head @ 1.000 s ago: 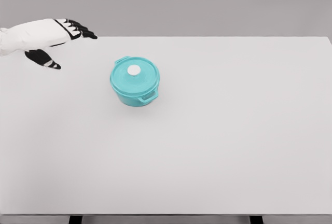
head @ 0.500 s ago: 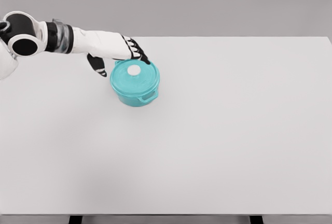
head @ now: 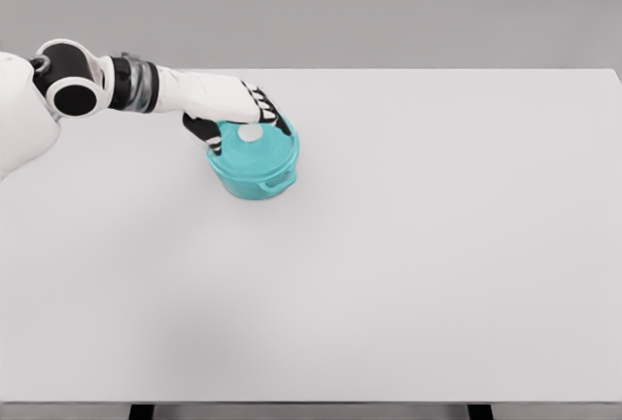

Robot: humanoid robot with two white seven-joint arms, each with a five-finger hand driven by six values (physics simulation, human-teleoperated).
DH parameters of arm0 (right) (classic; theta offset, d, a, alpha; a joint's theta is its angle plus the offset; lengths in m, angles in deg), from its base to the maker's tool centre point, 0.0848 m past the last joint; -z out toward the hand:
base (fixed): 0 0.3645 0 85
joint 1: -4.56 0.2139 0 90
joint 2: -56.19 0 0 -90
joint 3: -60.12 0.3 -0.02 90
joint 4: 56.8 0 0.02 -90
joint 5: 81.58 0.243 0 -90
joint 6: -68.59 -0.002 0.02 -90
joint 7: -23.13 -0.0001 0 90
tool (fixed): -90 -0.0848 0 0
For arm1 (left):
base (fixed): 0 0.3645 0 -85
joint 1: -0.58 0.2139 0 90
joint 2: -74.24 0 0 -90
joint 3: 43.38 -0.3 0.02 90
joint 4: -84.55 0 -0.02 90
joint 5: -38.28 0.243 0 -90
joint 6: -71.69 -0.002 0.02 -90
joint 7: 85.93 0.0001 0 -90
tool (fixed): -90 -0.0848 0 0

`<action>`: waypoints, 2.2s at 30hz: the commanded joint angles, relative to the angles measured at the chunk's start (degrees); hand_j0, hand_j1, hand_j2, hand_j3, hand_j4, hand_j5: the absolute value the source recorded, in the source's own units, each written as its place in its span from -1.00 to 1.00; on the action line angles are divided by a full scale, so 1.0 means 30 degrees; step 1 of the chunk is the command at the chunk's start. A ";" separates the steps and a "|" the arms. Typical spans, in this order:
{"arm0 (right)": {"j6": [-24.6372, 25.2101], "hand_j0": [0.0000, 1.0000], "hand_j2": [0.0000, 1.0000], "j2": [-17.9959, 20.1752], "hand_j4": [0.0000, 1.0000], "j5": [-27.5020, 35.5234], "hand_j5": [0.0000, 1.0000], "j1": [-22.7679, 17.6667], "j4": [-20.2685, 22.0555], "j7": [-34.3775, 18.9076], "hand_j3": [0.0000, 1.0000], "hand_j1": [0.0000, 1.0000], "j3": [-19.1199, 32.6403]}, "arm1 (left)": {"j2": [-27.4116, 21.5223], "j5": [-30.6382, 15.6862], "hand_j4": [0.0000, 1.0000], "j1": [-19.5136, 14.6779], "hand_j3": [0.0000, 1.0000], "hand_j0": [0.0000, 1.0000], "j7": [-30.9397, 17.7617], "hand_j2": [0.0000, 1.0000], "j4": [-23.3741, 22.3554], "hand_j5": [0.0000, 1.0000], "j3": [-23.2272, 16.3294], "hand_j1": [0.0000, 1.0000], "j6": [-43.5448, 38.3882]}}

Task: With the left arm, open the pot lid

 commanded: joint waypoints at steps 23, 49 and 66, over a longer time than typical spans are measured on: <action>-0.0002 1.00 1.00 0.0005 1.00 0.0002 1.00 0.0000 0.0007 -0.0005 1.00 1.00 -0.0001 | 0.0085 0.0310 0.55 -0.0059 0.55 0.55 -0.0027 0.55 -0.0001 0.55 0.0279 0.55 0.0031; -0.0002 1.00 1.00 0.0005 1.00 0.0002 1.00 0.0000 0.0007 -0.0005 1.00 1.00 -0.0001 | -0.1847 0.0368 -0.29 0.0000 -0.29 -0.29 -0.0027 -0.29 0.0087 -0.29 0.0601 -0.29 0.0031; -0.0002 1.00 1.00 0.0005 1.00 0.0002 1.00 0.0000 0.0007 -0.0005 1.00 1.00 -0.0001 | -0.4719 0.0427 0.90 0.0439 0.90 0.90 -0.0027 0.90 -0.0001 0.90 0.1070 0.90 0.0031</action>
